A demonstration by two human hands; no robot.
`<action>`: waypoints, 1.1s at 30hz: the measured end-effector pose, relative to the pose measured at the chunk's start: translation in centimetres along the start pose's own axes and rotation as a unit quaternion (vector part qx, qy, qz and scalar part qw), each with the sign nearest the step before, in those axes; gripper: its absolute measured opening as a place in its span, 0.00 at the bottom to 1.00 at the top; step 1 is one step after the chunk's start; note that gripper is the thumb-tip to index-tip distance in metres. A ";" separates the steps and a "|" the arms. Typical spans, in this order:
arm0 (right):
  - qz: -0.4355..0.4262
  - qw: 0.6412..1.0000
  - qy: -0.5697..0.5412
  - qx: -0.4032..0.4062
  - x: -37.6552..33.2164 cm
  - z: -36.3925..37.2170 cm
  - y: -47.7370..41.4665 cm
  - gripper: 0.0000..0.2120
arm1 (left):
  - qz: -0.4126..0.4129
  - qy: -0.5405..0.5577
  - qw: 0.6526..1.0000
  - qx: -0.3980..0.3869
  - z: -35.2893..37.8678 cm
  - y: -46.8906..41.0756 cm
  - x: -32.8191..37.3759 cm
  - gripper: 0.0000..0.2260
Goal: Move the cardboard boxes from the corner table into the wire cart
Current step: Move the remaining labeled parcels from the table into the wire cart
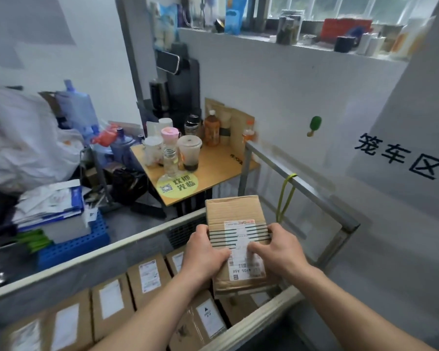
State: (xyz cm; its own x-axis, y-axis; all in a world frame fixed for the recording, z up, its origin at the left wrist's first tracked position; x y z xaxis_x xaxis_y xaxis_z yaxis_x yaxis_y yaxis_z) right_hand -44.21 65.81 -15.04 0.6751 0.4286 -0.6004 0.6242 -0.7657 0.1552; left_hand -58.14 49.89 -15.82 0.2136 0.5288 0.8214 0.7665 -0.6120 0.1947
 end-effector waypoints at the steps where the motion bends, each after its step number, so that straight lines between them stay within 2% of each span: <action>1: -0.002 1.000 0.007 -0.003 -0.6 0.4 -0.8 0.18 | -0.005 0.003 1.000 0.002 -0.2 -0.7 -0.5 0.24; 10: 0.001 0.998 0.047 -0.036 -3.9 3.8 -8.1 0.19 | -0.037 0.037 0.999 -0.001 -1.5 -8.1 -3.9 0.25; 19: 0.025 0.996 0.059 -0.059 -3.5 6.2 -12.5 0.18 | -0.054 0.028 0.998 -0.035 0.0 -13.1 -5.9 0.24; 26: 0.029 0.990 0.057 -0.125 -0.4 9.9 -16.6 0.19 | -0.108 0.051 0.992 -0.049 4.1 -15.9 -9.5 0.24; 33: 0.022 0.982 0.068 -0.176 5.8 17.6 -23.0 0.20 | -0.171 0.040 0.984 -0.044 10.7 -20.7 -16.2 0.22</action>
State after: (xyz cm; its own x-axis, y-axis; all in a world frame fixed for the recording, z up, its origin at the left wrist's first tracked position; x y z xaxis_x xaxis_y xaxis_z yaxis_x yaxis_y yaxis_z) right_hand -61.58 77.49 -35.92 0.7366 0.4770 -0.4794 0.6734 -0.5831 0.4545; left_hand -70.99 60.23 -38.87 -0.0985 0.6660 0.7394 0.7288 -0.4577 0.5093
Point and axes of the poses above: each hand's wrist, its own y-axis away from the middle knuckle, its own z-axis out of the palm, x = y × z, the point moved 7 cm from there along -y, towards the middle knuckle, and after that the axes turned 1 degree about -x, right-handed, at the moved point
